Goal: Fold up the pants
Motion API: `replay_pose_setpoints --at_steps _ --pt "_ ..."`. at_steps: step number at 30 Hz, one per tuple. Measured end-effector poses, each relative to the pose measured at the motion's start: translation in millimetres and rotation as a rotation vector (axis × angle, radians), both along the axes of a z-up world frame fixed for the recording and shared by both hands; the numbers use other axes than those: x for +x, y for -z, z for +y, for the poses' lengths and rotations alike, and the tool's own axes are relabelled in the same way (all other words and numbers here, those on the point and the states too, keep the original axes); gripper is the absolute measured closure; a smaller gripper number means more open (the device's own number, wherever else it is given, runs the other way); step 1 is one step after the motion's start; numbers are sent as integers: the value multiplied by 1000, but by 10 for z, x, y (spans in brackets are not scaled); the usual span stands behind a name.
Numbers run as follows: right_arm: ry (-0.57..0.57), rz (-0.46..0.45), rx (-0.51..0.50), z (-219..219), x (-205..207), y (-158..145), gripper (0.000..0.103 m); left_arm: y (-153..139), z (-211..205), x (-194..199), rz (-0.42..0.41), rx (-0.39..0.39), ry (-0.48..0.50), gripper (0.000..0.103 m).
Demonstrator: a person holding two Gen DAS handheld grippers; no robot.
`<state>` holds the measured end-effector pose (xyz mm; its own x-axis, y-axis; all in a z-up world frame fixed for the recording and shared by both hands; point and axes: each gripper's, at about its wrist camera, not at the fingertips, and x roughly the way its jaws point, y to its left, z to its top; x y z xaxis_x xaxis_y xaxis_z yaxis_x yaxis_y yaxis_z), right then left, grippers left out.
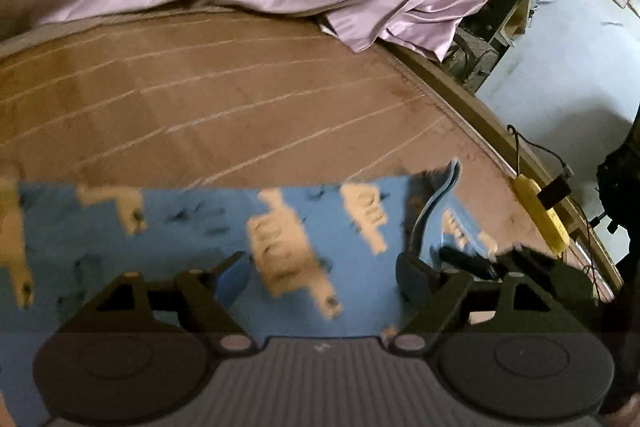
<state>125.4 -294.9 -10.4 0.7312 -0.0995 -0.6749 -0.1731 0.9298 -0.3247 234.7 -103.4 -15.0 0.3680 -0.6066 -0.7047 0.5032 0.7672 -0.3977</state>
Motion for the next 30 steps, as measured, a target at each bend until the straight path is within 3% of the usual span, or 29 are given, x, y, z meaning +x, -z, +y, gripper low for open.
replay_pose_setpoints --at_steps 3,6,8,10,12,14,16,17,19,21,23,27,30 --pt "156 -39 5 -202 -42 -97 97 64 87 -91 -23 37 30 19" --pt "407 -56 115 -581 -133 -270 95 88 115 -165 -28 65 49 19" --pt "567 -30 115 -816 -211 -289 81 109 139 -215 -31 92 57 19" --pt "624 -38 81 -932 -273 -303 74 120 172 -293 -51 118 74 19" --pt "587 -92 82 -916 -310 -365 65 120 205 -370 -68 140 87 18" --pt "476 -158 89 -792 -295 -409 53 102 237 -421 -78 144 86 18" --pt "389 -126 118 -703 -176 -347 51 74 301 -463 -88 141 72 17" --pt "388 -74 138 -703 -108 -269 52 59 349 -478 -94 140 57 17" --pt "494 44 183 -839 -34 -94 51 42 487 -489 -93 141 8 15" --pt "580 47 229 -998 -52 -116 42 59 702 -491 -80 153 -49 14" --pt "595 -3 197 -1056 -123 -194 42 101 952 -489 -51 187 -114 14" --pt "424 -94 185 -875 -149 -342 33 59 1458 -590 -58 251 -167 14" --pt "200 -87 225 -555 -42 -354 32 -92 1779 -608 -103 216 -197 13"
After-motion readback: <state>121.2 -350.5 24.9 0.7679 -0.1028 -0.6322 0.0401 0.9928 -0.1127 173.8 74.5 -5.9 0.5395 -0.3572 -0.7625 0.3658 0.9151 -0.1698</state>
